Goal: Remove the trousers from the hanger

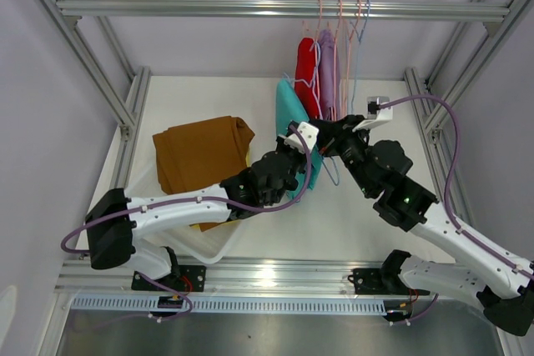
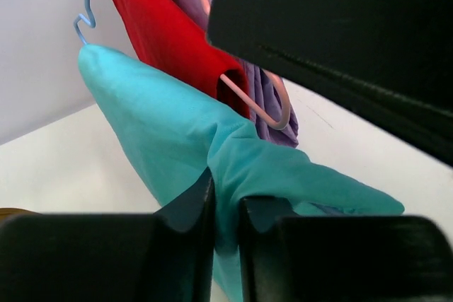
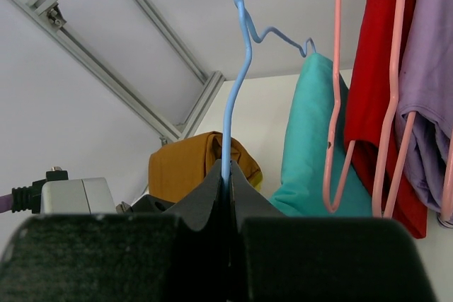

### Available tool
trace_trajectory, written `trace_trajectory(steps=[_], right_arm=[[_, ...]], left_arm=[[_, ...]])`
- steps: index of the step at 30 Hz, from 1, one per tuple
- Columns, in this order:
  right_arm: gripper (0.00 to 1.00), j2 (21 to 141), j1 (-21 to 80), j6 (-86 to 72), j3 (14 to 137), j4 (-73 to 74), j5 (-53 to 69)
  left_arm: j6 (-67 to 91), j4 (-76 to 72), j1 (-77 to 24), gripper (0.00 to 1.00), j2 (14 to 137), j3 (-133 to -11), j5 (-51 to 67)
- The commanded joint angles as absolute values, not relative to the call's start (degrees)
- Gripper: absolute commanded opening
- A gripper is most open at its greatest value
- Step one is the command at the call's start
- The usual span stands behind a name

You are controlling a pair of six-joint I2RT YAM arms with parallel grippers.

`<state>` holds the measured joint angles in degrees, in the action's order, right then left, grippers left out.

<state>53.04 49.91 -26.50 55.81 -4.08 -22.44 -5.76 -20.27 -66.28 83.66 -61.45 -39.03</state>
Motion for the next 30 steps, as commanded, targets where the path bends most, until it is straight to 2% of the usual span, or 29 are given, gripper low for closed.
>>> trace_trajectory(steps=[1, 4, 30], right_arm=[[0.00, 50.28, 50.27, -26.72, 56.25, -9.05, -22.67], [0.00, 49.57, 50.27, -26.54, 55.55, -8.96, -23.46], [0.00, 49.13, 49.66, -27.33, 50.19, -10.99, -25.14]], left_arm=[[-4.66, -23.12, -65.57, 0.15, 80.42, -62.32, -39.46], [-5.18, -22.77, -65.57, 0.01, 79.28, -62.23, -39.72], [-14.06, -15.38, -65.74, 0.01, 63.20, -66.71, -40.78]])
